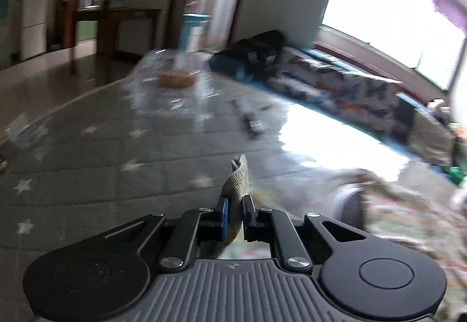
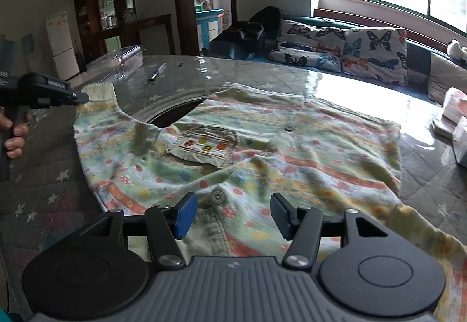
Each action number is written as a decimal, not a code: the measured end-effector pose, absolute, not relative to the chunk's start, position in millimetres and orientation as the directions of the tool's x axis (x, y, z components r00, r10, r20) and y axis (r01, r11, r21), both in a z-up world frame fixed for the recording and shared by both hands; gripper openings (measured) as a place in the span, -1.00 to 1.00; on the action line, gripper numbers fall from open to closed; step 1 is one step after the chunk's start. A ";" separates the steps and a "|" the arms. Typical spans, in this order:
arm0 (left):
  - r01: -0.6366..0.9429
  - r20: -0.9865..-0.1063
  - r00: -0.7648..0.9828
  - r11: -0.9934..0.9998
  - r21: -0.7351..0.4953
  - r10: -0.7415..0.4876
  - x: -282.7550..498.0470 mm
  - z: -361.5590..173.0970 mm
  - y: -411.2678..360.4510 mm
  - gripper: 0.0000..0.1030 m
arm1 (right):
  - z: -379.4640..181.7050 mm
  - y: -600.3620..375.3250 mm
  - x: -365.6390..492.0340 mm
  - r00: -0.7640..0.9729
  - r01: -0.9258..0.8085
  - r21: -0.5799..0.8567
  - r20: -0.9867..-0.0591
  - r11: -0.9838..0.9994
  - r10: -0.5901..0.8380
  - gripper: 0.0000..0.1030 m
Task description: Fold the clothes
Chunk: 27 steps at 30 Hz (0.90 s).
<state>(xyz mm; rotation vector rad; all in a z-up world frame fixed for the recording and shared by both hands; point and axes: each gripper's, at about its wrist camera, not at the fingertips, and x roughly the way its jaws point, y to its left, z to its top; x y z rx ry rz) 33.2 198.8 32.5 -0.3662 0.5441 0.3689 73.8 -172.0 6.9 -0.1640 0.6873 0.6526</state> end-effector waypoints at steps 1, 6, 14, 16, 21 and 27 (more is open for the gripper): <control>-0.398 -0.550 0.808 0.883 -0.248 0.210 33.1 38.1 189.8 -0.80 | 6.3 -175.3 74.1 0.588 -0.599 0.074 -0.636 0.797 0.501 0.10; -0.201 -0.511 0.859 0.932 -0.301 0.020 35.6 60.8 136.3 -0.80 | 2.1 -196.7 75.7 0.604 -0.538 0.118 -0.636 0.834 0.480 0.10; 0.087 -0.490 0.832 0.933 -0.350 -0.261 47.0 68.7 46.6 -0.81 | 2.6 -230.4 75.8 0.644 -0.454 0.170 -0.616 0.875 0.454 0.08; 0.140 -0.501 0.809 0.928 -0.346 -0.308 50.1 63.5 26.9 -0.81 | 2.4 -236.3 75.8 0.651 -0.437 0.178 -0.614 0.881 0.447 0.08; 0.227 -0.543 0.749 0.917 -0.328 -0.379 54.2 47.6 -7.6 -0.79 | 1.8 -246.2 76.8 0.654 -0.416 0.196 -0.614 0.888 0.442 0.07; 0.261 -0.598 0.702 0.921 -0.290 -0.387 44.5 29.6 -20.6 -0.26 | 4.0 -244.2 80.5 0.648 -0.415 0.224 -0.607 0.882 0.459 -0.02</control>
